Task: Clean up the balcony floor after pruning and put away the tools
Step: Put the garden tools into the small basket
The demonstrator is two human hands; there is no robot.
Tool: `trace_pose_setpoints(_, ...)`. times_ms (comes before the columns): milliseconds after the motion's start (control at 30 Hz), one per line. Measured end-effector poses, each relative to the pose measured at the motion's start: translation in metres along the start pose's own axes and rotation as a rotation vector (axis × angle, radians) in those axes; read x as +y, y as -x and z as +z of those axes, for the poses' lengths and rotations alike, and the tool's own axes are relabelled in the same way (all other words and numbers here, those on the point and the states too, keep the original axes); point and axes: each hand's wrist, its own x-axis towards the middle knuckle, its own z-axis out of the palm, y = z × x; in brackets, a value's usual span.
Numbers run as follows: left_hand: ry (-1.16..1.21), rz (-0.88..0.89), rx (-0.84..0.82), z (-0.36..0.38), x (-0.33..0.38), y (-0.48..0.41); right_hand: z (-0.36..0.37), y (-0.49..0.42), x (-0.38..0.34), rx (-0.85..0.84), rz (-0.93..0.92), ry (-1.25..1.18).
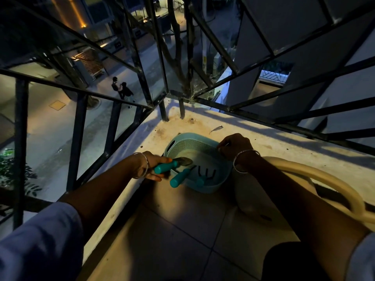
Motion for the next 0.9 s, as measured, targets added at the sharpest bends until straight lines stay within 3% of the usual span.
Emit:
trace_pose_setpoints(200, -0.041, 0.065, 0.114, -0.004, -0.001, 0.01, 0.003, 0.004, -0.006, 0.009, 0.024, -0.005)
trace_pose_setpoints(367, -0.23, 0.2, 0.36, -0.012, -0.002, 0.003, 0.007, 0.005, -0.024, 0.067, -0.079, -0.031)
trace_pose_setpoints(533, -0.426, 0.391, 0.713, -0.019, -0.002, -0.005, 0.012, -0.001, -0.03, 0.083, -0.102, -0.02)
trace_pose_setpoints(767, -0.249, 0.557, 0.68, -0.018, -0.01, -0.01, 0.009, 0.001, -0.031, 0.065, -0.102, -0.029)
trace_pose_setpoints(900, -0.316, 0.543, 0.648, -0.013, -0.021, -0.006, -0.002, 0.013, -0.031, -0.279, -0.154, 0.16)
